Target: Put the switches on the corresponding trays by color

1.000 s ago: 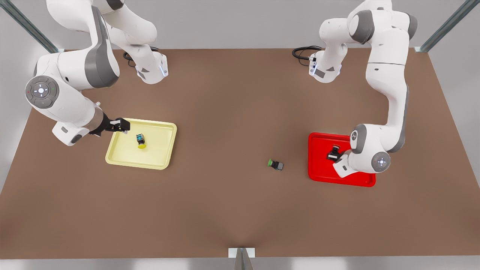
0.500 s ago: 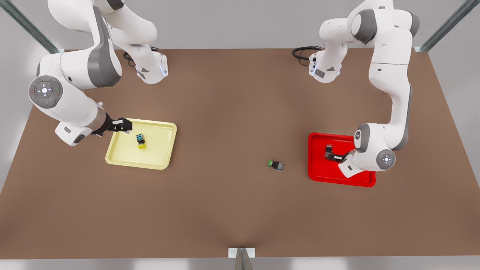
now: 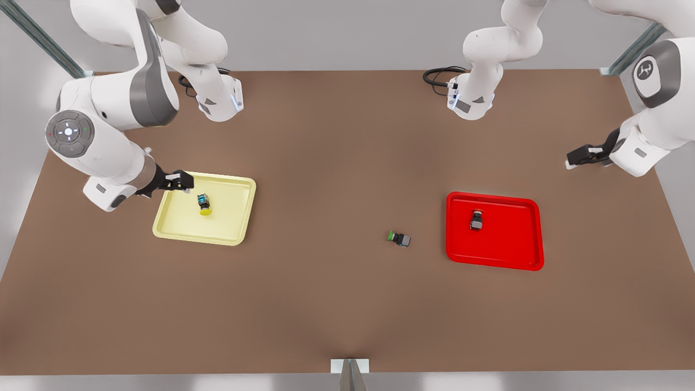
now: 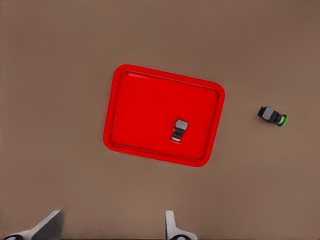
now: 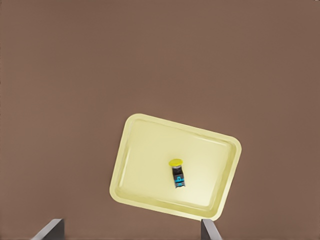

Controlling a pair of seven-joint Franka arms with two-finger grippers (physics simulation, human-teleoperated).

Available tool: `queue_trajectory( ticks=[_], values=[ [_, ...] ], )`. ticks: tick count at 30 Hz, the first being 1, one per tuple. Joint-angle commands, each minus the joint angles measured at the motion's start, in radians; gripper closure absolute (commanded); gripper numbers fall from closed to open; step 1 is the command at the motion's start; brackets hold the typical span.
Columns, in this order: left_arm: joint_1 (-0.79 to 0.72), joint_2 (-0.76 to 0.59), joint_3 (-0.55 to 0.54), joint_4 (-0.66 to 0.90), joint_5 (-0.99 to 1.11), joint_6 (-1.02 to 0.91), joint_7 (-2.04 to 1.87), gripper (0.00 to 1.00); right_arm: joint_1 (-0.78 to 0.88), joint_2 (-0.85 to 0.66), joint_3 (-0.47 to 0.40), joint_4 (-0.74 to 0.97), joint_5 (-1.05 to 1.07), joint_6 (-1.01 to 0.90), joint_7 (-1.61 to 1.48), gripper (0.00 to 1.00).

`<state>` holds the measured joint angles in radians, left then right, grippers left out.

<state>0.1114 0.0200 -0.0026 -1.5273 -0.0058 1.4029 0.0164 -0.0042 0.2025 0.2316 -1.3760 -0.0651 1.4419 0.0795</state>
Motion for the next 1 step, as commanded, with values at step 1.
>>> queue_trajectory(
  ticks=[1],
  values=[
    [-0.056,0.000,0.000,0.001,0.024,-0.001,-0.001,0.00,-0.003,0.000,0.000,0.000,0.001,0.000,0.000,0.00]
  ],
)
